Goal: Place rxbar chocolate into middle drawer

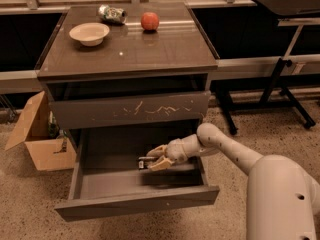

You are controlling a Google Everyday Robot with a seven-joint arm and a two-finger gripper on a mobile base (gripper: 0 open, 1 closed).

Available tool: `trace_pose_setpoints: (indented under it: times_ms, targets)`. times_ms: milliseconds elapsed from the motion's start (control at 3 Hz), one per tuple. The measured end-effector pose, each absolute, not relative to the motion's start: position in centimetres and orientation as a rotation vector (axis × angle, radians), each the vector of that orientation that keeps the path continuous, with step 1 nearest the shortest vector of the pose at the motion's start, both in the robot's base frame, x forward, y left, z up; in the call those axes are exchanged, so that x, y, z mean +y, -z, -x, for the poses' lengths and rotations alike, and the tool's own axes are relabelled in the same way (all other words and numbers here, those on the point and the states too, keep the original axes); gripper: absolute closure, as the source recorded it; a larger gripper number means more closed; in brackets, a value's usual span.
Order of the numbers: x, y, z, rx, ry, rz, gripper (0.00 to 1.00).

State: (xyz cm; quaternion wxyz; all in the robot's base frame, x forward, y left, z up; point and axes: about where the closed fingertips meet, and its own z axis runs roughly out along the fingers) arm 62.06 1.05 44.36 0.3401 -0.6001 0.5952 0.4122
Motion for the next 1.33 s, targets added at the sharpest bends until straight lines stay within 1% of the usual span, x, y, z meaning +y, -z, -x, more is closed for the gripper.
trace_pose_setpoints:
  times_ms: [667,1000,1333]
  targets:
    - [0.8,-43.3,-62.9,1.576,-1.055,1.526,0.08]
    - [-0.3,-44.2,-63.3,1.583,-1.014,1.511,0.00]
    - [-2.4,-46.5,-63.6,1.578,-0.965,1.490,0.00]
